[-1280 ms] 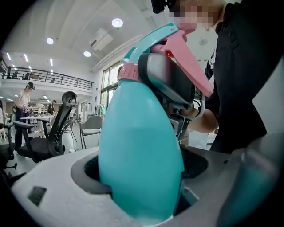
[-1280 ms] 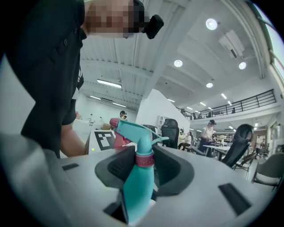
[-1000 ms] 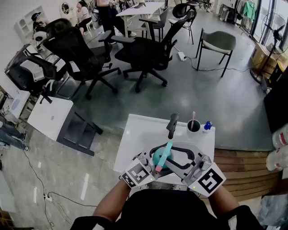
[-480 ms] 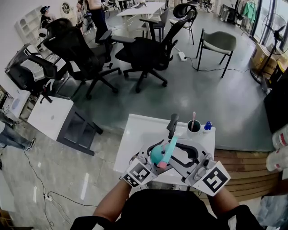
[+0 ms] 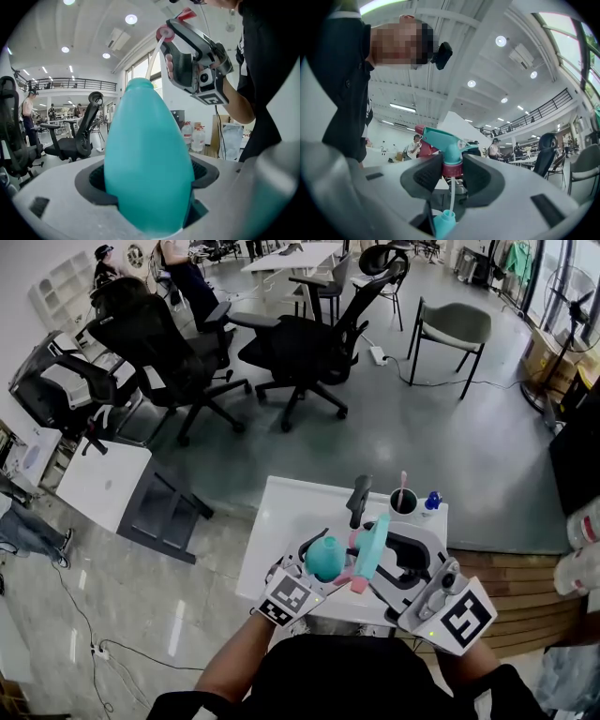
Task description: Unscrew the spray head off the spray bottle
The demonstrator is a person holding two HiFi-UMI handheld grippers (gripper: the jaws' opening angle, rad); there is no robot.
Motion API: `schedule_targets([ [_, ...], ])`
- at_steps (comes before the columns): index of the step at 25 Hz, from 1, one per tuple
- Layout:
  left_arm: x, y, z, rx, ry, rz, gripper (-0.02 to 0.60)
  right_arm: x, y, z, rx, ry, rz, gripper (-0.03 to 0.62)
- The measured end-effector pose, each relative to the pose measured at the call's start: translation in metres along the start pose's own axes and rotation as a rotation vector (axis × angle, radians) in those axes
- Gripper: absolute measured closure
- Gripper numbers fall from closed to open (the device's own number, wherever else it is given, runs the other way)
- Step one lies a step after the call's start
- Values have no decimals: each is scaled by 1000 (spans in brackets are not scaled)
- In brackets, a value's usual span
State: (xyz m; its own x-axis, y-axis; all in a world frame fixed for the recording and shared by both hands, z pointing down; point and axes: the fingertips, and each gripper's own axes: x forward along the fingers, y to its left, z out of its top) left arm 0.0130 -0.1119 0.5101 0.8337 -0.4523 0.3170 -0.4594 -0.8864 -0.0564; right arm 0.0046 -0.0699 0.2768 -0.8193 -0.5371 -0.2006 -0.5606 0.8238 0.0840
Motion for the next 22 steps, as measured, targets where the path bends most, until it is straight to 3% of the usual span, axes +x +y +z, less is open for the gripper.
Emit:
schedule_targets([
  [9,1,22,-50,-76,141,104,135,-11,-11,34,-32,-86,-35,454],
  [18,-4,33,-48,-94,128,147,135,-9,-23,31,-103,-86,-78,454],
  [22,-8,38,-39,-88,103,171,135,-12,-22,6,-60,-23,-82,454],
])
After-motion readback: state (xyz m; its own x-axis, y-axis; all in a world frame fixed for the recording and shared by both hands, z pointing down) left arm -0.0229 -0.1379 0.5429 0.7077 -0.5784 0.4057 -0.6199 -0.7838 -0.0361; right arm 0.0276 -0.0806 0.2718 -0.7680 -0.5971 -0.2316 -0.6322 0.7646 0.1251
